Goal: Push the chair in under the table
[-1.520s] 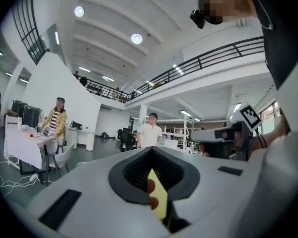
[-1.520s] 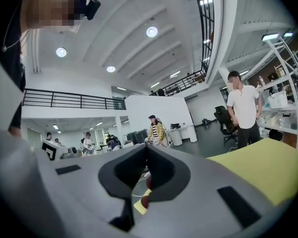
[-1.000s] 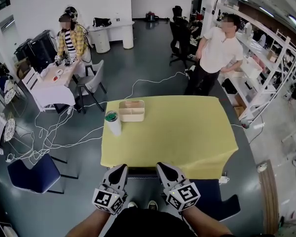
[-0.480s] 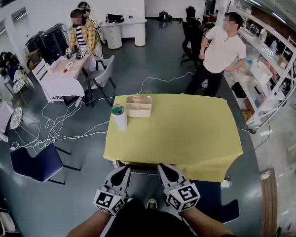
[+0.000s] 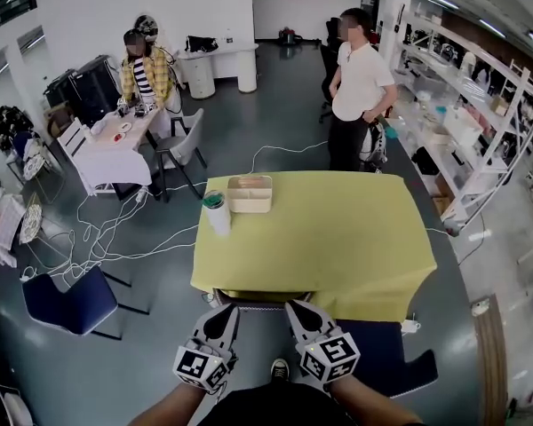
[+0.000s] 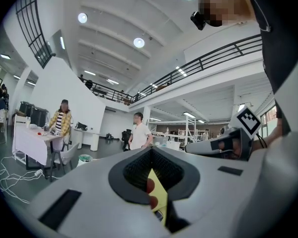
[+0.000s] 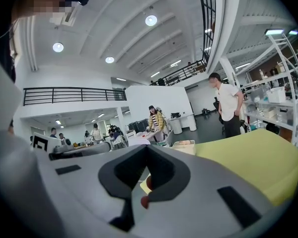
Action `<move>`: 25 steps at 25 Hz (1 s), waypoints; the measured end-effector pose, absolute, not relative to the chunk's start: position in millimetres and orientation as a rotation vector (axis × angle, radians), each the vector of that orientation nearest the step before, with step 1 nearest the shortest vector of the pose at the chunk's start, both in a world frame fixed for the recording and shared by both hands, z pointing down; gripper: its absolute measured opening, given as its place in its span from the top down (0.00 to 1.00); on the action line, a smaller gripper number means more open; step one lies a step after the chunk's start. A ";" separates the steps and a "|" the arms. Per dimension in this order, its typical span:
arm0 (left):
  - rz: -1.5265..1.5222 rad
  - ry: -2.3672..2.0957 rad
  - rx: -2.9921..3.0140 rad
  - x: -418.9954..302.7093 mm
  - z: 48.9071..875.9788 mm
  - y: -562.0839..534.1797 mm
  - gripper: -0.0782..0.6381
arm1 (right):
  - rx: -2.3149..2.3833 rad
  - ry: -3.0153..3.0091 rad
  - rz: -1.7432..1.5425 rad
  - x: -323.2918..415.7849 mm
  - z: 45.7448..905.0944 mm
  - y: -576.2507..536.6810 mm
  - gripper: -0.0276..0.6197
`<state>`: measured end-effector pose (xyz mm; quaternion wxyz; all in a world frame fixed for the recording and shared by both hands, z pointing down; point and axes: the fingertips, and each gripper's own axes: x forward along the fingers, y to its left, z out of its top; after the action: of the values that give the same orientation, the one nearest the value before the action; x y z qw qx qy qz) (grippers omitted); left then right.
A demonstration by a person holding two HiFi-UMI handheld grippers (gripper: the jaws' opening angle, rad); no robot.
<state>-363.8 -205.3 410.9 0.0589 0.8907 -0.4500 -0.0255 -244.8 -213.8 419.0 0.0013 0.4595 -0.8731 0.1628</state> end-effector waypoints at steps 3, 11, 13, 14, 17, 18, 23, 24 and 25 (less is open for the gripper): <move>-0.072 -1.345 2.708 -377.5 408.6 -185.2 0.88 | 1.469 -2.729 0.524 -259.1 417.6 -195.7 0.94; -0.060 -1.375 2.643 -431.5 414.1 -107.3 0.88 | 1.457 -2.714 0.558 -307.4 420.5 -119.4 0.94; -0.054 -1.380 2.648 -443.6 414.4 -87.1 0.88 | 1.454 -2.714 0.553 -318.3 419.2 -99.2 0.94; -0.056 -1.384 2.645 -449.6 414.1 -77.3 0.88 | 1.452 -2.715 0.546 -323.7 418.2 -89.1 0.94; -0.071 -1.390 2.625 -465.0 413.3 -44.9 0.88 | 1.449 -2.711 0.533 -338.4 416.4 -57.0 0.94; -0.072 -1.388 2.623 -468.5 413.4 -33.6 0.88 | 1.452 -2.709 0.531 -342.1 415.8 -45.7 0.94; -0.075 -1.366 2.615 -479.4 416.8 14.4 0.88 | 1.473 -2.686 0.519 -351.3 415.8 7.2 0.94; -0.080 -1.360 2.613 -481.7 417.1 21.9 0.88 | 1.480 -2.680 0.518 -353.0 416.3 15.7 0.94; -0.086 -1.354 2.616 -484.2 417.4 29.0 0.88 | 1.487 -2.674 0.517 -355.0 416.6 23.6 0.94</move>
<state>-484.2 29.0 417.4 0.0972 0.8836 -0.4572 -0.0290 -355.0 23.6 416.6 0.0194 0.4792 -0.8616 0.1666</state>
